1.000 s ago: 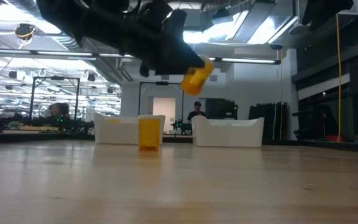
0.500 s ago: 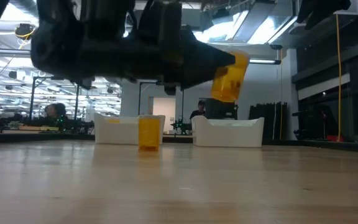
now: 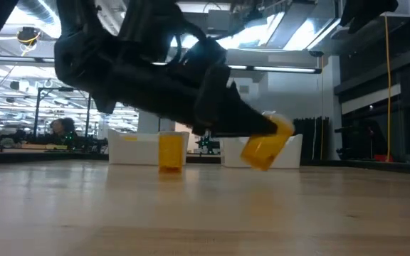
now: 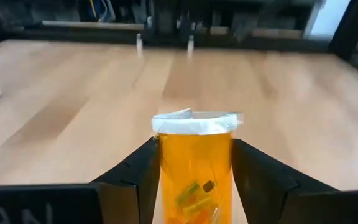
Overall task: Pick and place medicine bottles into bin by pill shape (circle, oval)
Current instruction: Put the orange pill bottle into the left white bin
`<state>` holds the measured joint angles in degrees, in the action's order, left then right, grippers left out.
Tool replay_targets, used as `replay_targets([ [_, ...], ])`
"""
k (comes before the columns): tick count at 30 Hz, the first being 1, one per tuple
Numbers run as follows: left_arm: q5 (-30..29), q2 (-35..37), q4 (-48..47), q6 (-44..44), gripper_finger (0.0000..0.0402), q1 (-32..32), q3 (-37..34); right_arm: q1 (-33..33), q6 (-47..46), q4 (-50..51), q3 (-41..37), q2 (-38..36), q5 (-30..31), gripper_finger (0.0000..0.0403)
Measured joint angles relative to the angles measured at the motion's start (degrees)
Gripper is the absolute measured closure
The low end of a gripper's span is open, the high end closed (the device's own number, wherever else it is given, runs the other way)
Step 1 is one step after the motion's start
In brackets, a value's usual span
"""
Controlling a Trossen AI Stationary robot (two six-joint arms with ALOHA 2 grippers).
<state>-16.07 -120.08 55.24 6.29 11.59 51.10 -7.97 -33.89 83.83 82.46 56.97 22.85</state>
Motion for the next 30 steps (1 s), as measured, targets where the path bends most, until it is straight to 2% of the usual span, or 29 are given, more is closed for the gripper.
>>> replay_targets([
  [2,-0.5,0.0,1.5,0.8,0.0236,0.3,1.6,0.0,0.8,0.0,0.0,0.0,0.0,0.0170],
  [8,-2.5,-0.8,2.7,-5.2,0.0236,0.0,5.0,0.0,2.9,0.0,0.0,0.0,0.0,0.0170],
  [16,-2.2,-10.2,24.8,-5.2,0.0236,-0.4,5.5,0.0,2.8,0.0,0.0,0.0,-0.5,0.0170],
  [27,-2.3,-12.4,24.8,-3.5,0.0236,-0.4,5.4,0.0,3.1,0.0,0.0,0.0,-0.5,0.0170],
  [30,-2.4,-12.4,21.4,-3.0,0.0236,-1.0,5.4,0.0,3.1,0.0,0.0,0.0,-0.5,0.0170],
])
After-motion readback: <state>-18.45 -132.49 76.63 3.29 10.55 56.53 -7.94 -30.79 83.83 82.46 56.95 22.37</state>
